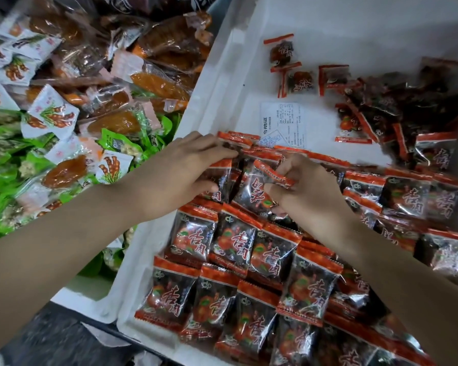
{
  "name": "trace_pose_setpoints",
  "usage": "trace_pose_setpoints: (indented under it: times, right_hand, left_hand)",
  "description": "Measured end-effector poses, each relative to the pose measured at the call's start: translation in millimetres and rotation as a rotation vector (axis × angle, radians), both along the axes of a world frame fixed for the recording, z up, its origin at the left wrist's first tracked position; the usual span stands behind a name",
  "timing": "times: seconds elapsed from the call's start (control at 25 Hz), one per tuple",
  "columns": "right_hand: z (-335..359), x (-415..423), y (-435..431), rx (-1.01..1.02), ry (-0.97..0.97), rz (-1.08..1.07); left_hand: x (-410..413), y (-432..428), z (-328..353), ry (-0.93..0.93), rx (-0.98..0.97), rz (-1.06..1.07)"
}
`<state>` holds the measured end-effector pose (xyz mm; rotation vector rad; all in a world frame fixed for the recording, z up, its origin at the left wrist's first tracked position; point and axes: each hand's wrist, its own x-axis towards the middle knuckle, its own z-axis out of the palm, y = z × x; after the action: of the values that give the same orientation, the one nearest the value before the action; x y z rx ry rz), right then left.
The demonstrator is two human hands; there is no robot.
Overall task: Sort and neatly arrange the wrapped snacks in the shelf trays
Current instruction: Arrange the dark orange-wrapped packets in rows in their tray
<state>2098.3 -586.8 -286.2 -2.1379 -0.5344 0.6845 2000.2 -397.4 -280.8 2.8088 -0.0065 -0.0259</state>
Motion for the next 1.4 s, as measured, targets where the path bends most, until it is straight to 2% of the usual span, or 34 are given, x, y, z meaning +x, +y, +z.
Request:
trace_pose_setpoints:
  times: [0.28,0.36,0.44,0.52,0.6,0.68,0.8,0.88,0.96,1.08,1.2,1.28,1.4]
  right_hand:
    - [-2,-5,8,-0.003,-0.090,0.074]
    - [-4,-7,7,-0.049,-0.180,0.148]
    - [-5,-7,6,-0.062,-0.258,0.194]
    - [-5,-3,5,-0.037,-0.214,0.139]
    - [-7,-1,4,-0.016,-0.104,0.060]
    - [-9,-3,4,0.001,-0.083,0.049]
    - [-7,-5,4,-0.024,-0.269,0.144]
    - [-4,-3,0,-0.042,-0.383,0.212]
    - [-1,5,-9,-0.053,-0.425,0.233]
    - [5,38,-34,-0.081,-0.524,0.147]
    - [4,97,-60,-0.246,-0.673,0.038]
    - [0,137,-71,-0.391,-0.628,-0.015]
    - [-9,170,-77,-0.482,-0.542,-0.039]
  left_hand:
    - [2,-5,-7,0.063,0.146,-0.092]
    - [0,-6,-12,0.144,0.128,-0.117]
    - [-4,-5,-12,0.149,0.047,-0.098]
    - [-7,-1,-13,0.120,0.004,-0.084]
    - [-5,1,-14,0.044,0.041,-0.118]
    - [-2,2,-17,0.016,0.084,-0.167]
    - [0,2,-18,0.019,0.196,-0.247]
    - [3,1,-15,-0.072,0.279,-0.270]
    - [11,-3,-10,-0.137,0.225,-0.223]
    - [45,-21,-2,-0.187,0.039,-0.139]
    - [102,-47,-7,-0.182,-0.067,-0.090]
    - [144,-62,-20,-0.122,-0.116,-0.061]
    - [193,-84,-39,0.001,-0.220,0.034]
